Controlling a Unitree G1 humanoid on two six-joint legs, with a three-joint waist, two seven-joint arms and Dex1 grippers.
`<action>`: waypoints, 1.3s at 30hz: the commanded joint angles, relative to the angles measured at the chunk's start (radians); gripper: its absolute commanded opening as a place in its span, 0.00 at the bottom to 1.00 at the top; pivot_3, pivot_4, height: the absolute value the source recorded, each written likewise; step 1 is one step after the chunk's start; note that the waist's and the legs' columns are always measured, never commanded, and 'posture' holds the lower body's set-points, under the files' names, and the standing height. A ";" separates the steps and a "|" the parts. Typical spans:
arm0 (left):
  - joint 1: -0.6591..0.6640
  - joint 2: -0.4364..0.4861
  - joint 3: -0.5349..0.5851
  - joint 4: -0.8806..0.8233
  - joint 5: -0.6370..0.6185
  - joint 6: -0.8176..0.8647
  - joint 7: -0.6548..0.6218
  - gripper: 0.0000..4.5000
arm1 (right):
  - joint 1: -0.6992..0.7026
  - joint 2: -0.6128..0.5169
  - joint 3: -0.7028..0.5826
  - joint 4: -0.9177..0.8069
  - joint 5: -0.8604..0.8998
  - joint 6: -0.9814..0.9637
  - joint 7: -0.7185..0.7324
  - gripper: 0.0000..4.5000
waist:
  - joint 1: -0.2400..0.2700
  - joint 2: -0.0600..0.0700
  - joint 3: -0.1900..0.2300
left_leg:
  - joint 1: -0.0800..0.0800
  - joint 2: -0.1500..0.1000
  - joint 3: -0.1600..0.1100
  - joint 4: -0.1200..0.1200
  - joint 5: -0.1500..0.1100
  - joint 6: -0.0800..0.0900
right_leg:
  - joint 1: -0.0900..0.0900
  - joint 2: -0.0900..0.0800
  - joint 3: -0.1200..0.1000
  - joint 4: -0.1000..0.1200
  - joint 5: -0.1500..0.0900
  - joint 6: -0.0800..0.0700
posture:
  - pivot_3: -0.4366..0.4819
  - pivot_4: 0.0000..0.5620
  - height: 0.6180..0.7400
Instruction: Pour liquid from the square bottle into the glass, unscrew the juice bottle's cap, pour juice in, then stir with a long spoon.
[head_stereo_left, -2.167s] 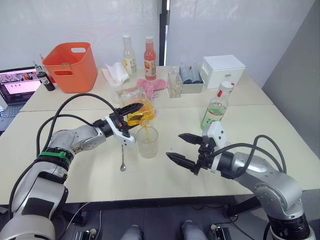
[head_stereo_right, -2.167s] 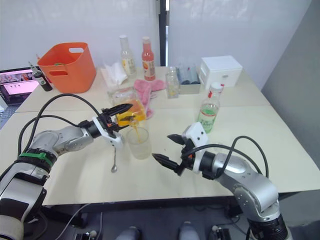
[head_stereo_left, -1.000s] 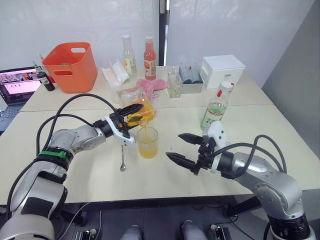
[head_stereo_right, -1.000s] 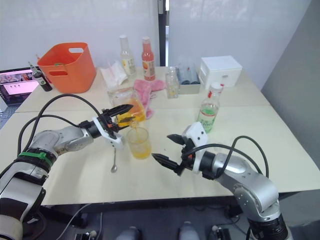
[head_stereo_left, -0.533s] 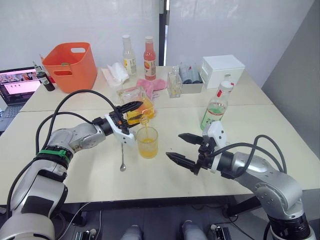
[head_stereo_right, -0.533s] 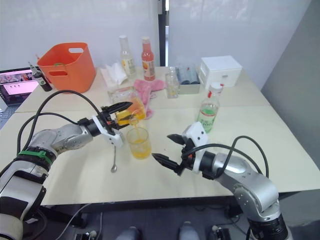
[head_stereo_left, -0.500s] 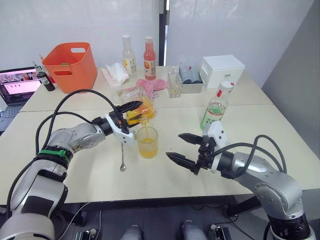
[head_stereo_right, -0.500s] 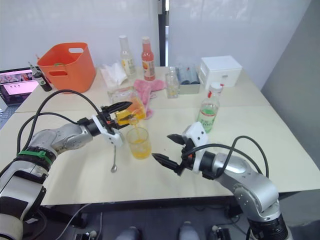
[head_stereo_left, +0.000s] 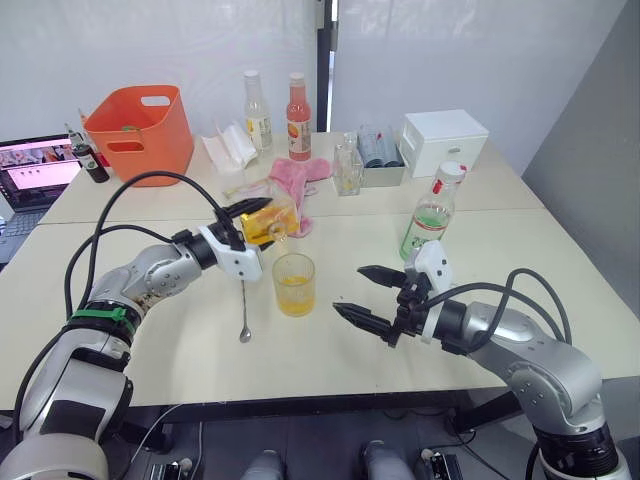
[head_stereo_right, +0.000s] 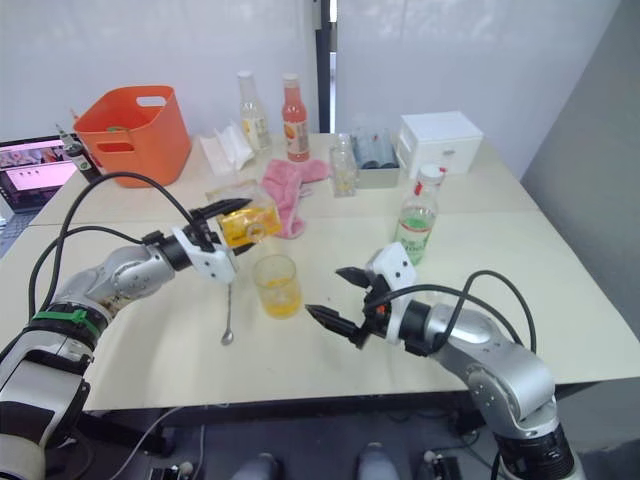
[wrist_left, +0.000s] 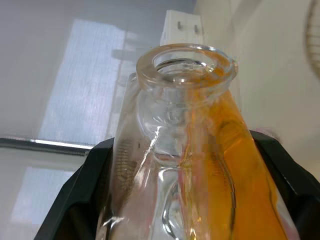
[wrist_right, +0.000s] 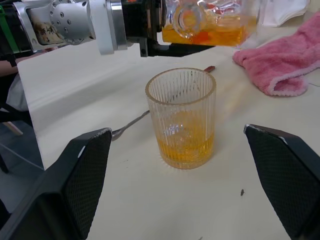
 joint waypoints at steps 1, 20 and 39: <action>0.012 -0.001 0.140 -0.113 -0.245 0.152 -0.116 0.63 | -0.028 -0.001 -0.014 -0.007 0.004 -0.033 0.020 1.00 | 0.000 0.000 0.000 | 0.000 0.000 0.000 0.000 0.000 0.000 | 0.000 0.000 0.000 0.001 0.000 0.000 | 0.48 0.27 0.99; 0.214 -0.106 0.723 -0.638 -0.859 1.427 -0.084 0.63 | -0.095 -0.007 -0.006 0.041 -0.001 -0.031 0.090 1.00 | -0.020 0.000 0.000 | 0.001 0.000 -0.002 0.001 0.000 0.000 | 0.000 0.001 0.000 0.004 0.000 0.000 | 0.48 0.27 0.99; 0.325 -0.093 0.661 -0.571 -0.738 1.441 -0.121 0.63 | -0.079 0.003 -0.013 0.045 -0.001 -0.030 0.103 1.00 | -0.003 -0.002 -0.001 | 0.003 0.000 -0.001 0.001 0.002 -0.003 | 0.001 0.001 0.000 0.003 0.001 -0.002 | 0.48 0.27 0.99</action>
